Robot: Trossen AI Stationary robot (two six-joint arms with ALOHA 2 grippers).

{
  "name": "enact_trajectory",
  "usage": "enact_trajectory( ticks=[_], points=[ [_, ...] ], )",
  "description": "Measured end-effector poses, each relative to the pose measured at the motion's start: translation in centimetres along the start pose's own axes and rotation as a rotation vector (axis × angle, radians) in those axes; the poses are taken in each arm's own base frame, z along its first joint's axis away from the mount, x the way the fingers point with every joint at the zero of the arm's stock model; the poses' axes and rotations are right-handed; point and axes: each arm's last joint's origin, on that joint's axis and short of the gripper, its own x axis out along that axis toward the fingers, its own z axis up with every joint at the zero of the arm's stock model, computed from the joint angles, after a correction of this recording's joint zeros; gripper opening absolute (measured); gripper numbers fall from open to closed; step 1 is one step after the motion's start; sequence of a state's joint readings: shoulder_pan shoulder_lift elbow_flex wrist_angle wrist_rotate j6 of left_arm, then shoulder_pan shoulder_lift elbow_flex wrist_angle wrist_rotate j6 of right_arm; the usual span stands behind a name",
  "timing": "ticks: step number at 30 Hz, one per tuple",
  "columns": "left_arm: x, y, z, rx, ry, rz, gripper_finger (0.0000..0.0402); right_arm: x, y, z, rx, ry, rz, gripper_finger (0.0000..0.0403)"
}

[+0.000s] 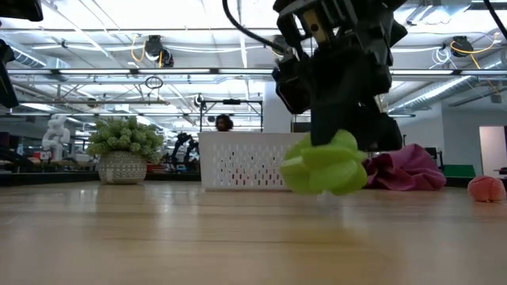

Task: Pick and placing Produce into tupperware
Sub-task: Put the green starfruit into the white bin

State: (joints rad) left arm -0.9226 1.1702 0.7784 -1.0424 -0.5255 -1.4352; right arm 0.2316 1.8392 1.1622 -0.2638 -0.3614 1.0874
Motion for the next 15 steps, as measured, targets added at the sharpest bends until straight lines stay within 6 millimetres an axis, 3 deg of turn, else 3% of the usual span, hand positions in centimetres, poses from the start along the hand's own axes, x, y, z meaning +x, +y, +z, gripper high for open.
enact_trajectory(
  ticks=[15],
  points=[
    [0.0,0.0,0.0,-0.001,0.001,-0.001,0.0207,-3.6,2.2,0.0,-0.067,-0.13,0.126,0.0151]
  ],
)
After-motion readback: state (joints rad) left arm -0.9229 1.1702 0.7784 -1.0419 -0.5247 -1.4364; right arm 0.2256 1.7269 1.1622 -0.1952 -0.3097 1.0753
